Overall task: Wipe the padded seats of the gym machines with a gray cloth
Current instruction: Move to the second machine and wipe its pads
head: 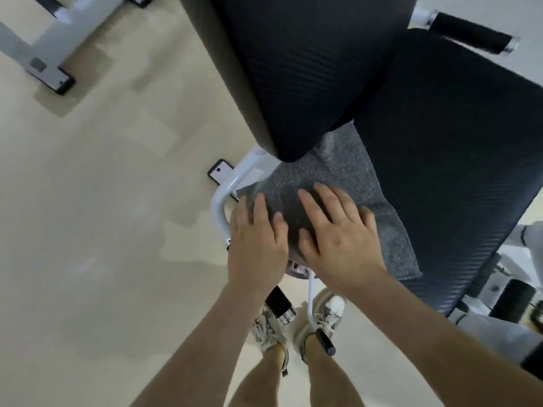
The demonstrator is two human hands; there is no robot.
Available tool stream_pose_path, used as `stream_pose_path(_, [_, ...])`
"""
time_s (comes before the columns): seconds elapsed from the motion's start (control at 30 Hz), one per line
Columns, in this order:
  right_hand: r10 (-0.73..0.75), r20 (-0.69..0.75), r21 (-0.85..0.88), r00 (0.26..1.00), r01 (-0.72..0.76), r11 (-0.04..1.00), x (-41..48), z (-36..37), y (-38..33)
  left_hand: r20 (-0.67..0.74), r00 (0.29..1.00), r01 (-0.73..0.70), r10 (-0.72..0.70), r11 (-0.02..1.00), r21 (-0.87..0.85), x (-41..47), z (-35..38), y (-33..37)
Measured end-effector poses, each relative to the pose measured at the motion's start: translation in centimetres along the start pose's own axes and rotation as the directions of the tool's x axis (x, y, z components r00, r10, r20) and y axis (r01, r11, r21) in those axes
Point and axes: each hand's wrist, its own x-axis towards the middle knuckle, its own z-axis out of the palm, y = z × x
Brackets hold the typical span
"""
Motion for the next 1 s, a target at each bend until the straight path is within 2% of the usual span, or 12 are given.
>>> stream_pose_path(0.13, [-0.132, 0.08, -0.106, 0.988, 0.14, 0.984, 3.9, 1.7, -1.0, 0.041, 0.998, 0.056, -0.049, 0.98, -0.191, 3.8, 0.4, 0.6])
stream_pose_path(0.3, [-0.106, 0.048, -0.138, 0.993, 0.112, 0.984, 8.2, 1.9, -1.8, 0.138, 0.985, 0.141, -0.101, 0.938, -0.316, 10.6, 0.7, 0.3])
stream_pose_path(0.37, [-0.093, 0.057, -0.166, 0.994, 0.102, 0.981, 9.7, 1.9, -2.3, 0.218, 0.962, 0.253, -0.166, 0.841, -0.478, 12.8, 1.5, -0.5])
stream_pose_path(0.43, [-0.097, 0.042, -0.186, 0.994, 0.103, 0.977, 10.5, 1.8, -2.6, 0.258, 0.929, 0.369, -0.263, 0.689, -0.624, 13.3, 2.3, -1.4])
stream_pose_path(0.47, [-0.106, 0.041, -0.184, 0.994, 0.112, 0.977, 10.7, 1.7, -2.7, 0.254, 0.921, 0.388, -0.297, 0.632, -0.67, 12.2, 1.9, -1.3])
stream_pose_path(0.57, [-0.158, 0.059, -0.166, 0.986, 0.166, 0.972, 10.4, 1.7, -2.7, 0.142, 0.919, 0.344, -0.368, 0.571, -0.746, 8.7, 1.6, 0.1])
stream_pose_path(0.63, [-0.264, 0.073, -0.184, 0.962, 0.273, 0.944, 9.7, 1.9, -2.5, 0.051, 0.89, 0.251, -0.454, 0.393, -0.885, 5.8, 2.4, 1.2])
stream_pose_path(0.7, [-0.364, 0.126, -0.223, 0.923, 0.384, 0.896, 8.3, 2.0, -2.0, 0.033, 0.857, 0.163, -0.515, 0.209, -0.964, 3.4, 3.3, 2.3])
stream_pose_path(0.8, [-0.43, 0.183, -0.229, 0.884, 0.463, 0.856, 5.4, 1.8, -0.9, 0.218, 0.782, 0.108, -0.584, -0.217, -0.97, 0.1, 5.1, 3.9])
stream_pose_path(0.83, [-0.438, 0.196, -0.221, 0.877, 0.475, 0.852, 4.4, 1.8, -0.3, 0.256, 0.777, 0.106, -0.575, -0.281, -0.954, -1.0, 5.6, 4.4])
stream_pose_path(0.9, [-0.437, 0.219, -0.2, 0.872, 0.479, 0.855, 2.5, 1.7, 1.1, 0.245, 0.803, 0.124, -0.543, -0.251, -0.96, -3.1, 6.6, 5.3])
stream_pose_path(1.0, [-0.407, 0.237, -0.193, 0.882, 0.453, 0.87, 0.0, 1.6, 2.9, 0.236, 0.849, 0.201, -0.473, -0.126, -0.972, -5.3, 7.0, 6.2])
